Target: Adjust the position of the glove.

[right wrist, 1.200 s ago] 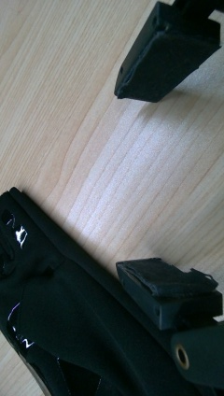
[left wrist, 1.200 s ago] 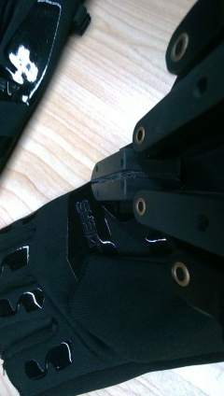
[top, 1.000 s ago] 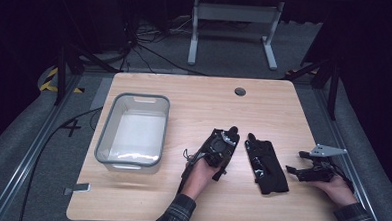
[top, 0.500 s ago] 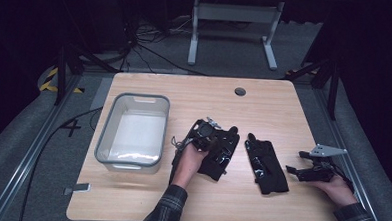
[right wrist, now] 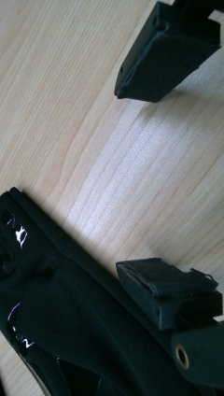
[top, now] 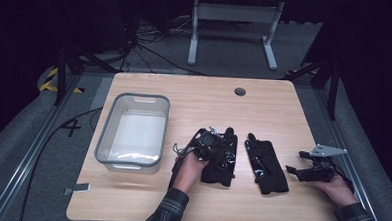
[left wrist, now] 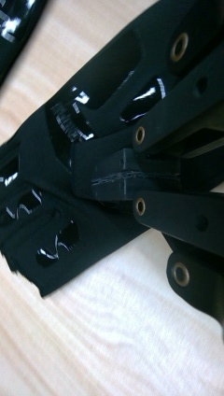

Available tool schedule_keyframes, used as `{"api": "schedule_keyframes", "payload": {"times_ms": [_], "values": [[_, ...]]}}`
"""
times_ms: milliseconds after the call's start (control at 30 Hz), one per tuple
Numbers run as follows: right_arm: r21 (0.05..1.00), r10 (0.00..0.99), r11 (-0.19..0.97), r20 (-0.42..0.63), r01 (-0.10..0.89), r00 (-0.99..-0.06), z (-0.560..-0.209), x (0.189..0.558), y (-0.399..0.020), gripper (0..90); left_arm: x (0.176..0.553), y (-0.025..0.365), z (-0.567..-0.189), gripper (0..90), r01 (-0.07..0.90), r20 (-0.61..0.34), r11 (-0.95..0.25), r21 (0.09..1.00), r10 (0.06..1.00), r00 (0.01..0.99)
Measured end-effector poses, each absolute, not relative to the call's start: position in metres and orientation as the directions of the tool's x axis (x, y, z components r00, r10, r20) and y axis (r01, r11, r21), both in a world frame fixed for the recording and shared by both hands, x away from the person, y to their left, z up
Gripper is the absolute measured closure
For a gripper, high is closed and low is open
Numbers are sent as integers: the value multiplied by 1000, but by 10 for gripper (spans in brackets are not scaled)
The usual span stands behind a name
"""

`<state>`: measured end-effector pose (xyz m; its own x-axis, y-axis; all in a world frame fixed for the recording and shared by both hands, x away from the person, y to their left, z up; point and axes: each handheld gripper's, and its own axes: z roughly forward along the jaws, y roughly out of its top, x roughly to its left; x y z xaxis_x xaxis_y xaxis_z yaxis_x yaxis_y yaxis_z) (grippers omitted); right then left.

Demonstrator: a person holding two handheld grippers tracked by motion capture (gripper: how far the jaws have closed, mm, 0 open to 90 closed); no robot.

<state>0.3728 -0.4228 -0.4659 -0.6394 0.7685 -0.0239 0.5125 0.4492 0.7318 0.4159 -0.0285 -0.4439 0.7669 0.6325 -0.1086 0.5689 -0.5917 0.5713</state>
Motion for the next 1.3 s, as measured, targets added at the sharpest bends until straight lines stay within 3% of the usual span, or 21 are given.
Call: {"api": "schedule_keyframes", "payload": {"times_ms": [300, 400, 500, 533, 600, 633, 800, 1300], "values": [[713, 755, 473, -27, 517, -655, -464, 372, -422, 140, 405, -30, -446, 896, 564, -117, -602, 566, 618, 777], [705, 746, 473, -1, 529, -665, -459, 374, -419, 302, 405, -30, -446, 896, 562, -117, -603, 566, 616, 779], [727, 721, 462, 26, 508, -693, -453, 374, -415, 512, 405, -32, -446, 897, 555, -102, -611, 565, 615, 782], [739, 697, 462, 39, 490, -716, -449, 375, -409, 626, 404, -32, -446, 897, 554, -100, -612, 564, 616, 781], [744, 679, 467, 45, 478, -733, -447, 376, -404, 672, 404, -32, -446, 897, 554, -100, -613, 563, 615, 782], [745, 638, 486, 54, 456, -768, -445, 377, -393, 773, 404, -32, -446, 897, 553, -100, -612, 565, 615, 782], [725, 588, 530, 60, 440, -807, -448, 383, -375, 889, 404, -32, -446, 898, 554, -98, -615, 562, 615, 783], [705, 575, 555, 60, 442, -816, -455, 396, -345, 900, 404, -31, -447, 898, 551, -97, -620, 558, 611, 786]]}}
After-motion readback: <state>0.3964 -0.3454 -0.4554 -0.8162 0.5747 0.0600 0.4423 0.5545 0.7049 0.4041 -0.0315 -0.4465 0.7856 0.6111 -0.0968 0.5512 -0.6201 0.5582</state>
